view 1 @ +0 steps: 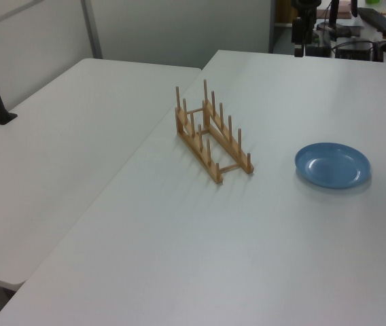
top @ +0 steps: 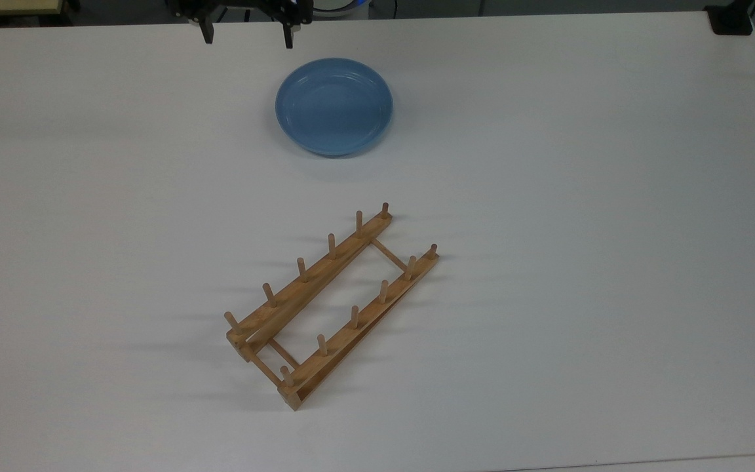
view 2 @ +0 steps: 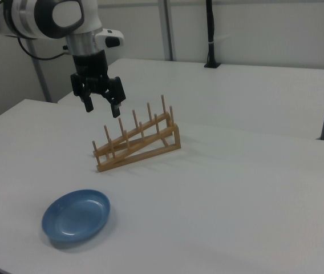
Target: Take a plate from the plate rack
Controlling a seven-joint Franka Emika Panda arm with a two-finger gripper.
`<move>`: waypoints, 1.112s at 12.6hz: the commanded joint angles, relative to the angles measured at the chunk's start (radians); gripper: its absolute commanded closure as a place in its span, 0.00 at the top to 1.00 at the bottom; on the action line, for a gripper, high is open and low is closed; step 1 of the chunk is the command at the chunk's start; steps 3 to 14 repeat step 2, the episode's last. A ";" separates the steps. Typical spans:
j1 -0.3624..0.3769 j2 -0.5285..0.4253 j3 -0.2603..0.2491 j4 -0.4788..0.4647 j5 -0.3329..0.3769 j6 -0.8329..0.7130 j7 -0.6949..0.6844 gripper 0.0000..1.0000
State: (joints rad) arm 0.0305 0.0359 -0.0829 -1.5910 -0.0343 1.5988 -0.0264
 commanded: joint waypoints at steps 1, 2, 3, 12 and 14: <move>0.003 -0.025 -0.018 -0.012 -0.006 -0.014 0.031 1.00; 0.003 -0.036 -0.023 -0.015 -0.004 -0.022 0.030 1.00; 0.003 -0.036 -0.023 -0.015 -0.004 -0.022 0.030 1.00; 0.003 -0.036 -0.023 -0.015 -0.004 -0.022 0.030 1.00; 0.003 -0.036 -0.023 -0.015 -0.004 -0.022 0.030 1.00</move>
